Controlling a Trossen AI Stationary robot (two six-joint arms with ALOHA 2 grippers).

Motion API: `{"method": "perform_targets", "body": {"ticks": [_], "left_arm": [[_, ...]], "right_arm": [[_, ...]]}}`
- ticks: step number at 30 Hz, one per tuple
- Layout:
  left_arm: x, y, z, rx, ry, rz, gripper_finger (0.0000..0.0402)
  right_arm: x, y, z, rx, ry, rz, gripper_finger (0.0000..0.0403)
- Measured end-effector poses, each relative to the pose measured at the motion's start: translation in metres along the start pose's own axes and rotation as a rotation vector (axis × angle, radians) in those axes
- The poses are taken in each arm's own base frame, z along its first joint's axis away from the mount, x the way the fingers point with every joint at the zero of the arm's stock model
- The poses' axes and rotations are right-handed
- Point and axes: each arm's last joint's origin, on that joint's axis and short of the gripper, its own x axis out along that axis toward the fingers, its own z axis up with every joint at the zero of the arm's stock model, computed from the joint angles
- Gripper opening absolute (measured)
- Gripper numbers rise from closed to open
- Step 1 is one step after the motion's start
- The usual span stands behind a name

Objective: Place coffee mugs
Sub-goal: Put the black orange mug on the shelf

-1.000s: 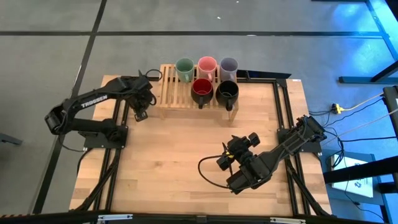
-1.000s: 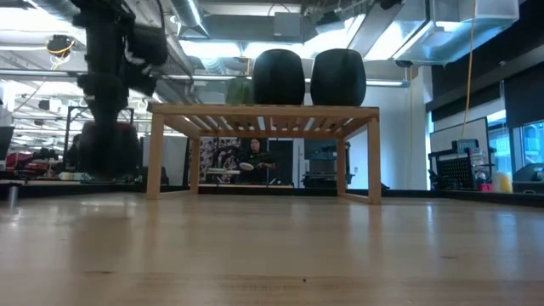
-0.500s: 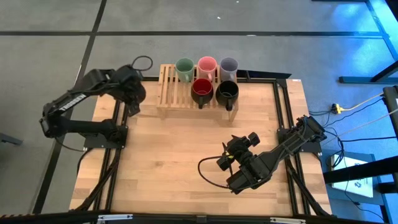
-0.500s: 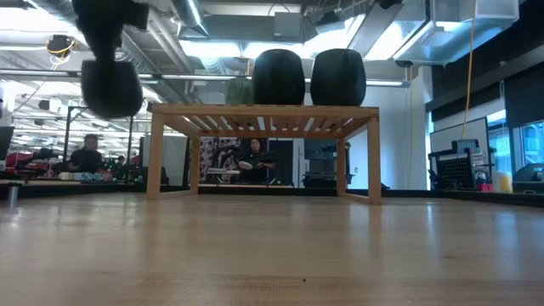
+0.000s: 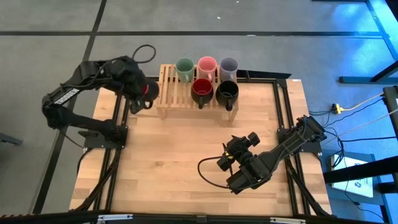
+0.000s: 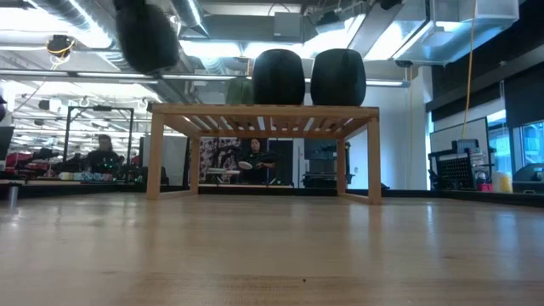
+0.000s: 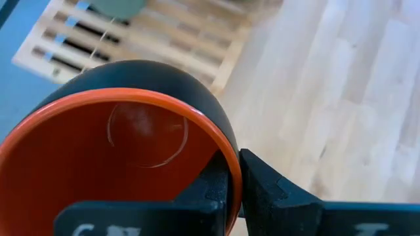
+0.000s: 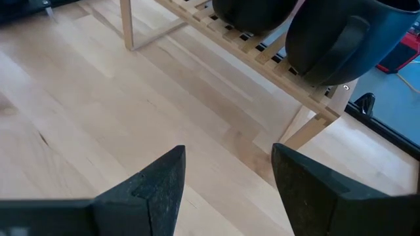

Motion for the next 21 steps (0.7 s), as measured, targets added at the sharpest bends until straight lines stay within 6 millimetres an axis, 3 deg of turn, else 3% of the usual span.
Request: {"method": "perform_targets", "body": {"ticks": [7, 14, 21], "left_arm": [[0.014, -0.018, 0.039, 0.053, 0.041, -0.004, 0.0014], [0.053, -0.029, 0.077, 0.082, 0.126, 0.016, 0.0015], [0.095, -0.033, 0.1, 0.085, 0.22, 0.028, 0.0016]], "right_arm": [[0.0, 0.0, 0.0, -0.004, 0.0, 0.0, 0.0216], [0.0, 0.0, -0.001, -0.03, 0.02, 0.003, 0.0216], [0.006, 0.0, -0.01, -0.056, 0.058, -0.014, 0.0216]]}}
